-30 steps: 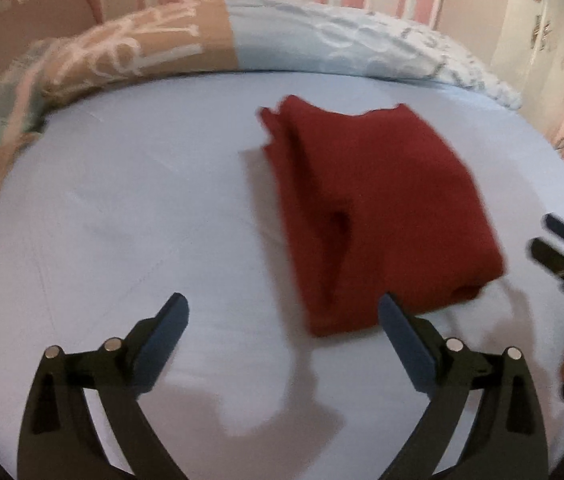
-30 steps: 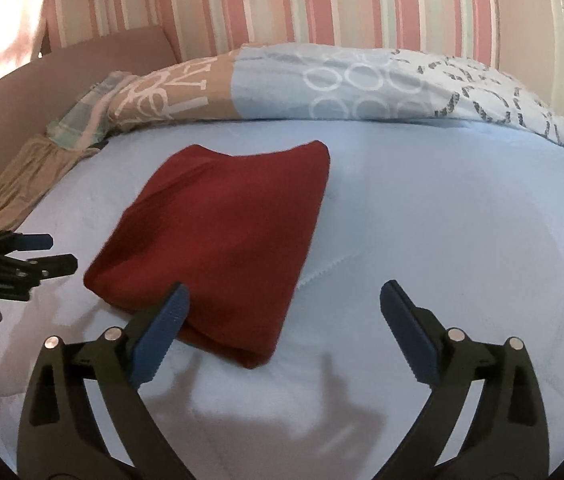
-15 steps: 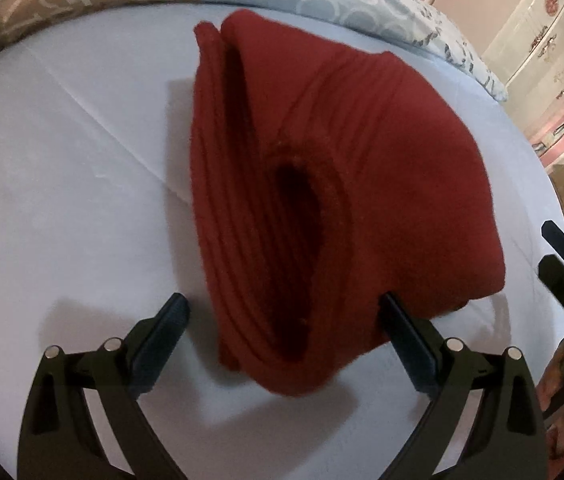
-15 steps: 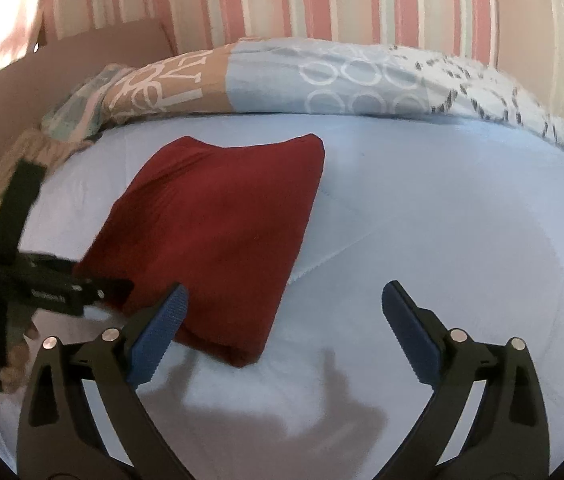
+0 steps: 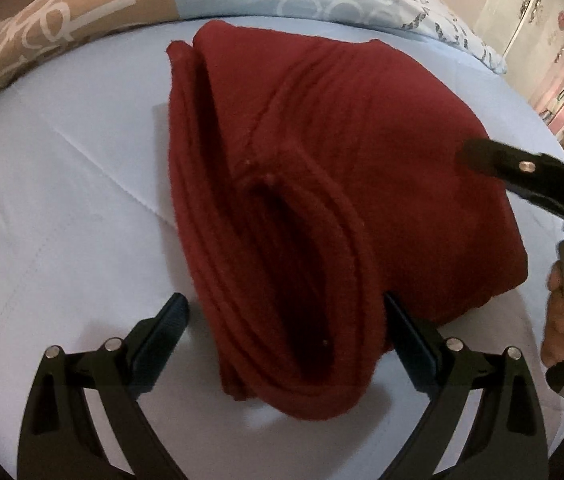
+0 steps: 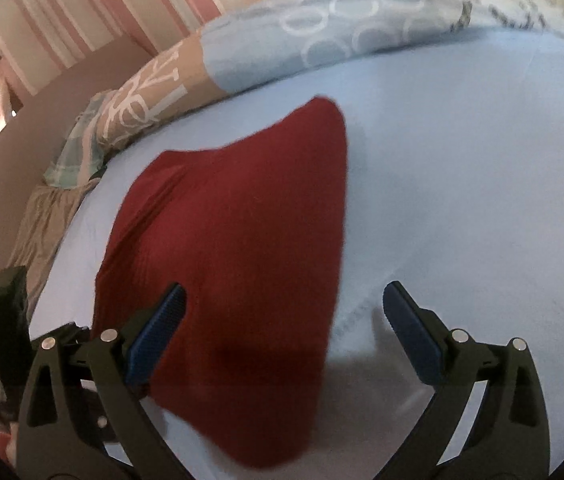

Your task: Fold small clothes

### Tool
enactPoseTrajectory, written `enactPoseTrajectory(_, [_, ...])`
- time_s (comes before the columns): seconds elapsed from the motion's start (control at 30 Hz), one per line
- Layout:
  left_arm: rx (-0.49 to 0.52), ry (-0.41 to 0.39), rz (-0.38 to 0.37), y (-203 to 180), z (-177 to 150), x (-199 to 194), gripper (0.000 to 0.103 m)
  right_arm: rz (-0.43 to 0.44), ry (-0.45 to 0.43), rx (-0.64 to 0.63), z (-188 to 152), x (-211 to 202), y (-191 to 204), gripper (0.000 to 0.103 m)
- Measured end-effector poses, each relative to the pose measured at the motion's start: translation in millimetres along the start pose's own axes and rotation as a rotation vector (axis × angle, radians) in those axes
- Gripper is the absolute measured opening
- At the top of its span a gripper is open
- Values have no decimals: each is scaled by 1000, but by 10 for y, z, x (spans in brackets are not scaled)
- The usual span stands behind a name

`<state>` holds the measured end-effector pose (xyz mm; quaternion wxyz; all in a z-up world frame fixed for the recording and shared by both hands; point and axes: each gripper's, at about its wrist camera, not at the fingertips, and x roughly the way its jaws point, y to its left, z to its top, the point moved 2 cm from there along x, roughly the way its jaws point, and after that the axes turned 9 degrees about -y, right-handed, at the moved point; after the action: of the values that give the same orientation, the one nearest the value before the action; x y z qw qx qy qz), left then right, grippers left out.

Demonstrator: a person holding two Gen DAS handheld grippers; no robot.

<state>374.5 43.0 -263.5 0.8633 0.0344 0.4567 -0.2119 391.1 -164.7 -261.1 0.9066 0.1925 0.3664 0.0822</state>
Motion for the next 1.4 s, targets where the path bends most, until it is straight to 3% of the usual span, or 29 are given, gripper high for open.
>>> enactPoseTrajectory(0.13, [3,3,-5,14,19,29,96,17,24,9,-8,147,-5,96])
enactPoseTrajectory(0.23, [36,-8,17,-32,35,20,93,5,36,-73,-30,177,115,80])
enactPoseTrajectory(0.27, [37,-12,9,-47,27,16,88,-17,38,-102,-39,184,149,78])
enactPoseTrajectory(0.3, [33,-16,-7,-60,15,7,74,-27,36,-116,-54,185,164,73])
enactPoseTrajectory(0.33, [24,-25,-23,-76,2,-9,67,-39,37,-131,-60,186,171,66])
enactPoseTrajectory(0.47, [35,-76,5,-150,-17,-49,53,-67,26,-209,-66,155,212,50])
enactPoseTrajectory(0.53, [19,-102,20,-128,0,-93,42,-70,17,-242,-68,124,244,42])
enactPoseTrajectory(0.73, [24,-163,71,-215,47,-210,32,-73,-41,-330,-30,4,337,34])
enactPoseTrajectory(1.07, [14,-266,112,-657,169,-508,29,-69,-191,-466,109,-613,363,32])
enactPoseTrajectory(1.23, [35,-297,71,-1217,114,-790,29,-95,-233,-451,14,-1269,46,32])
enactPoseTrajectory(1.4, [100,-264,25,-2012,-201,-857,30,-143,-202,-474,-253,-1838,-435,32])
